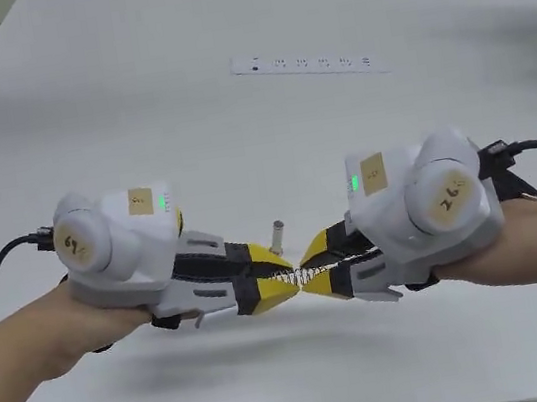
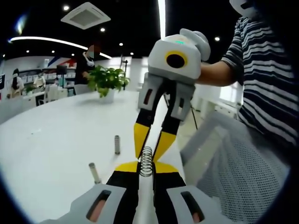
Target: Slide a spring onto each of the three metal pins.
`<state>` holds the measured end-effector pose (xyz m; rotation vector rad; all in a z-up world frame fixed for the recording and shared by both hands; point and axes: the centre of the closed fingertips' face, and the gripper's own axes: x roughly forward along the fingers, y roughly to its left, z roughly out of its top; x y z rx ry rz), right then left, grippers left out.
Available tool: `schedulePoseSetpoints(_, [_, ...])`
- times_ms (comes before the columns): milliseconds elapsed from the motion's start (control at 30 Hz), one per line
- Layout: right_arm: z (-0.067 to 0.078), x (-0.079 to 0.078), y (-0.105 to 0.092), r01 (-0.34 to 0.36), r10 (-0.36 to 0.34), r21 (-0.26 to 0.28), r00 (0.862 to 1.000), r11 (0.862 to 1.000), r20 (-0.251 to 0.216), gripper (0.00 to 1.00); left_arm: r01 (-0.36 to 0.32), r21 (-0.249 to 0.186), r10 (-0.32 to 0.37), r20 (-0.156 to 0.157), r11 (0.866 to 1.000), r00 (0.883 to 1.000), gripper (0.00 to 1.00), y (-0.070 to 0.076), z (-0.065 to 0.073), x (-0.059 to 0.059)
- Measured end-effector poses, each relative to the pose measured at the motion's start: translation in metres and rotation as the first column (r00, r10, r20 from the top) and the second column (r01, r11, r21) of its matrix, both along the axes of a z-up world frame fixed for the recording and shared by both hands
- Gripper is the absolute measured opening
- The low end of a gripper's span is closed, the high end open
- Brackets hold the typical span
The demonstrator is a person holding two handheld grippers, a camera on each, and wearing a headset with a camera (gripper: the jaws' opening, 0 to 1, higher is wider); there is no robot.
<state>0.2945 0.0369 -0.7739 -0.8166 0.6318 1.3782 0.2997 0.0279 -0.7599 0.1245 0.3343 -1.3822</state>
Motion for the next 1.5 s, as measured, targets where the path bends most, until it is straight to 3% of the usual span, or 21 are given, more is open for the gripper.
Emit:
schedulePoseSetpoints(167, [0.001, -0.001, 0.000, -0.032, 0.031, 0.028, 0.999, 0.999, 0.029, 0.08, 0.007, 0.002, -0.007, -0.002, 1.000, 1.000, 0.02, 0.001, 0.000, 0.000])
schedulePoseSetpoints(333, [-0.002, -0.003, -0.007, -0.035, 0.034, 0.016, 0.999, 0.999, 0.027, 0.14, 0.012, -0.002, -0.012, -0.008, 1.000, 1.000, 0.02, 0.002, 0.002, -0.001])
schedulePoseSetpoints(833, [-0.005, -0.006, -0.010, -0.055, 0.054, 0.027, 0.998, 0.998, 0.034, 0.07, 0.031, 0.016, -0.031, -0.014, 0.999, 0.999, 0.02, 0.002, 0.000, -0.008])
schedulePoseSetpoints(1000, [0.005, -0.006, -0.009, -0.042, 0.041, 0.057, 0.999, 0.997, 0.019, 0.06, 0.032, 0.020, -0.032, -0.017, 0.999, 0.999, 0.02, 0.004, -0.002, -0.009])
schedulePoseSetpoints(1200, [0.017, -0.005, -0.007, -0.073, 0.071, 0.036, 0.997, 0.997, 0.041, 0.06, 0.022, 0.027, -0.021, -0.009, 0.999, 1.000, 0.02, 0.002, -0.004, -0.006])
schedulePoseSetpoints(1333, [0.031, -0.008, 0.002, -0.098, 0.095, 0.066, 0.994, 0.993, 0.050, 0.06, 0.017, 0.035, -0.017, -0.003, 0.999, 1.000, 0.02, 0.003, -0.005, -0.005])
schedulePoseSetpoints(1500, [0.036, -0.009, 0.012, -0.120, 0.116, 0.087, 0.992, 0.989, 0.053, 0.06, 0.021, 0.053, -0.022, 0.011, 0.998, 1.000, 0.02, 0.002, -0.007, -0.005])
